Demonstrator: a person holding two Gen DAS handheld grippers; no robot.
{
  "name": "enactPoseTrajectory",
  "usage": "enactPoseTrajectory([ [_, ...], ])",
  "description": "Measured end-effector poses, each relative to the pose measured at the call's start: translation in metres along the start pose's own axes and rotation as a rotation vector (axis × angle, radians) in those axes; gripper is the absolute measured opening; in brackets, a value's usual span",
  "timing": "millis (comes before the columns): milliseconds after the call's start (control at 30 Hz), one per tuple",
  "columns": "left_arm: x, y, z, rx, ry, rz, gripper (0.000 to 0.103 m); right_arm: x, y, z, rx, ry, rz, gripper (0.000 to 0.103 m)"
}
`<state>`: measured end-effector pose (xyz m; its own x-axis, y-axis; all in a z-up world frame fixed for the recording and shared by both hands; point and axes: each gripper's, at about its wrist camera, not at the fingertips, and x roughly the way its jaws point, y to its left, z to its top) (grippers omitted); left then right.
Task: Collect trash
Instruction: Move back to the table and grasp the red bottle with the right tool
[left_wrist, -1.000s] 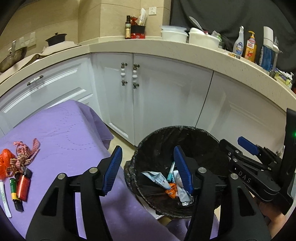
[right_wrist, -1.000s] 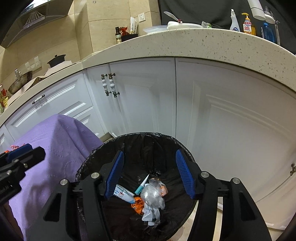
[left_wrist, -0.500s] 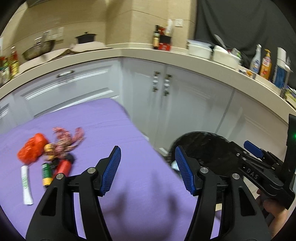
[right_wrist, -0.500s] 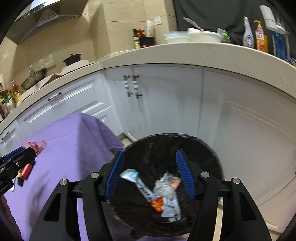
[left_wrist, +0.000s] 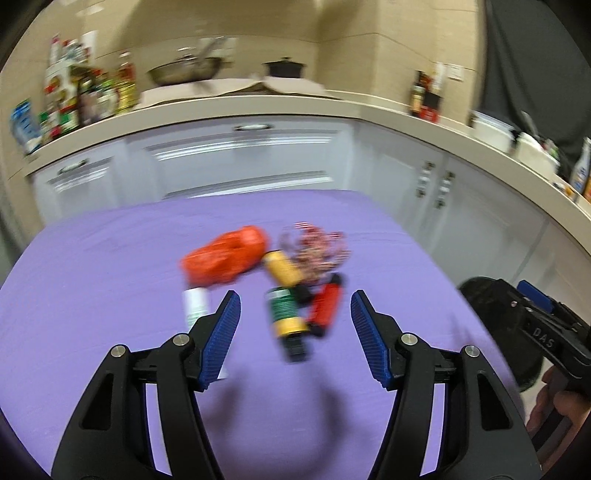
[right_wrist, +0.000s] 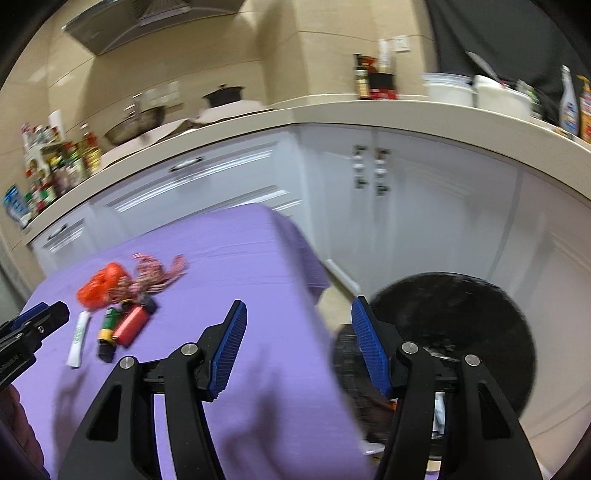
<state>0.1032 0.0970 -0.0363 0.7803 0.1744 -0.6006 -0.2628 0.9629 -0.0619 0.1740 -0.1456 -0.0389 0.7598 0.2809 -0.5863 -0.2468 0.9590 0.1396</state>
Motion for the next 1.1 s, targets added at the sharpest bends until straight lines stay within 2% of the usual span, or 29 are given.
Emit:
enactPoseTrajectory([
  [300,-0.008,0.069,-0.012,-0.091,0.014,0.099,0.061,0.02,0.07,-0.003,-0.09,0.05,0.093,0.058],
  [367,-0.009,0.082,-0.014,-0.106,0.016,0.115,0.065,0.026,0.085,-0.005,-0.112,0.066,0.109,0.058],
  [567,-0.012,0.119,-0.022,-0.159,0.025,0.157,0.066,0.037,0.116,-0.01,-0.165,0.106,0.129,0.058],
  [833,-0.013,0.156,-0.029,-0.226,0.036,0.185,0.066,0.056,0.143,-0.011,-0.209,0.155,0.108,0.058],
  [1100,-0.011,0.159,-0.034,-0.234,0.049,0.156,0.066,0.072,0.146,-0.015,-0.233,0.221,0.055,0.058],
])
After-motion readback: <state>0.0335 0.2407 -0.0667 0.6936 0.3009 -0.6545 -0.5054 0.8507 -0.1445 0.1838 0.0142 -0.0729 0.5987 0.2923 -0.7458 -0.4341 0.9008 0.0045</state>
